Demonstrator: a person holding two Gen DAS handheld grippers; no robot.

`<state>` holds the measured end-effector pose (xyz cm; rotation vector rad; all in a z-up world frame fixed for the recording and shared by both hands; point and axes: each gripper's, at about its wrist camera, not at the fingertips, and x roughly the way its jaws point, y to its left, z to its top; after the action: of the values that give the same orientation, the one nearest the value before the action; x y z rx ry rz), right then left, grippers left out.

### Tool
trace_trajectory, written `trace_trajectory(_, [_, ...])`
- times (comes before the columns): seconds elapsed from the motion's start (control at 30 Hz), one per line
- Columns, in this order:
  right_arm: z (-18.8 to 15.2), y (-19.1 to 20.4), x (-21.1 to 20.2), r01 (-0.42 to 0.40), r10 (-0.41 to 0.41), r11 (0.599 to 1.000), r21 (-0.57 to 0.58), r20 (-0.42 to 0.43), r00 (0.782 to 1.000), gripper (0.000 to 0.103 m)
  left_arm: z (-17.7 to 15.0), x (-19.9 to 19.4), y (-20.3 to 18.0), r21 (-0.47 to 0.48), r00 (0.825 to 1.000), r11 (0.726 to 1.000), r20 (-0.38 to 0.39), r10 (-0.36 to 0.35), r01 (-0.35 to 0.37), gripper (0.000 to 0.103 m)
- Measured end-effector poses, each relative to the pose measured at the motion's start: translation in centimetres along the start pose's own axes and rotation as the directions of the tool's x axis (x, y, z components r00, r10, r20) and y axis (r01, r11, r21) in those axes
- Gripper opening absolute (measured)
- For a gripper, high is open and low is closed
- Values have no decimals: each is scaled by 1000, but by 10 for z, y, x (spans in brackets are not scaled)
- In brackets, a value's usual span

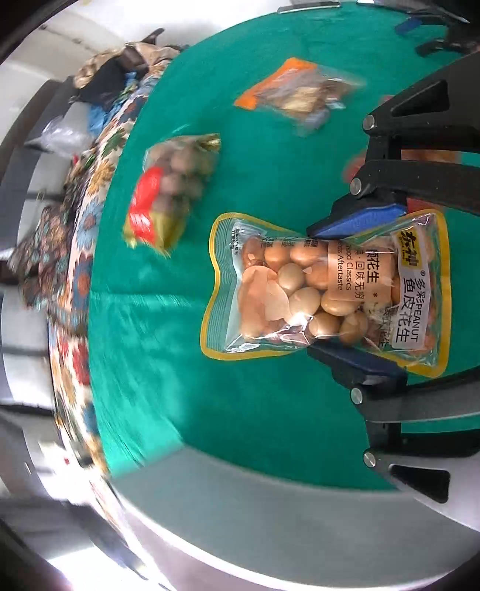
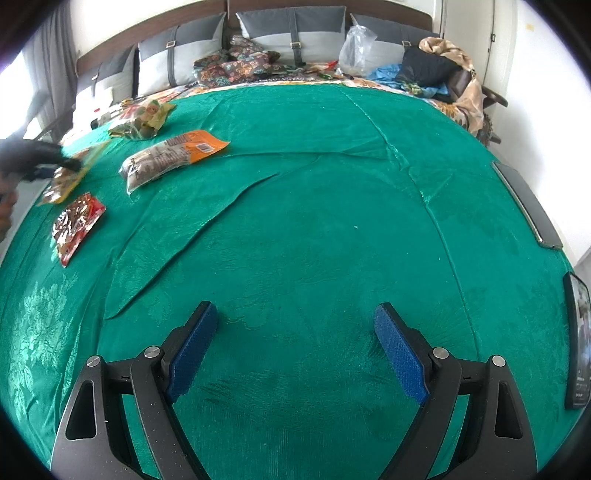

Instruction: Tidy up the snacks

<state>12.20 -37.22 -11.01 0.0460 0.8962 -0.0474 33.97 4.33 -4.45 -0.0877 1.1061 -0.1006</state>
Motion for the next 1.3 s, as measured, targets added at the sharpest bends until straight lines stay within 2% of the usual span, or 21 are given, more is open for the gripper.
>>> trace_trajectory(0.2, [0,0,0,0,0,1000,1,0,1000,89,-99,-43,31,-6,998,1000,-60,-22,21,55])
trace_trajectory(0.27, [0,0,0,0,0,1000,0,0,1000,89,-128,-54,35,-15,998,1000,-54,-22,21,56])
trace_trajectory(0.37, [0,0,0,1,-1,1000,1,0,1000,89,-154,-59,41,-45,1000,999,-8,-29,28,65])
trace_trajectory(0.4, [0,0,0,1,-1,1000,1,0,1000,89,-156,-59,42,-54,999,998,15,-33,34,77])
trace_trajectory(0.43, [0,1,0,0,0,1000,1,0,1000,89,-160,-59,43,-56,999,998,44,-24,26,96])
trace_trajectory(0.47, [1,1,0,0,0,1000,1,0,1000,89,-159,-56,43,-59,999,998,49,5,-3,102])
trace_trajectory(0.53, [1,1,0,1,-1,1000,2,0,1000,89,-162,-51,43,-33,993,996,90,82,-79,103])
trace_trajectory(0.6, [1,1,0,1,-1,1000,1,0,1000,89,-166,-50,40,18,986,994,127,105,-108,103])
trace_trajectory(0.83, [0,1,0,3,-3,1000,3,0,1000,89,-172,-57,46,25,985,995,145,96,-101,103])
trace_trajectory(0.97, [0,1,0,3,-3,1000,3,0,1000,89,-161,-47,39,27,985,995,144,94,-99,103])
trace_trajectory(1.3, [0,1,-1,3,-3,1000,4,0,1000,89,-162,-48,40,26,985,995,144,94,-99,103])
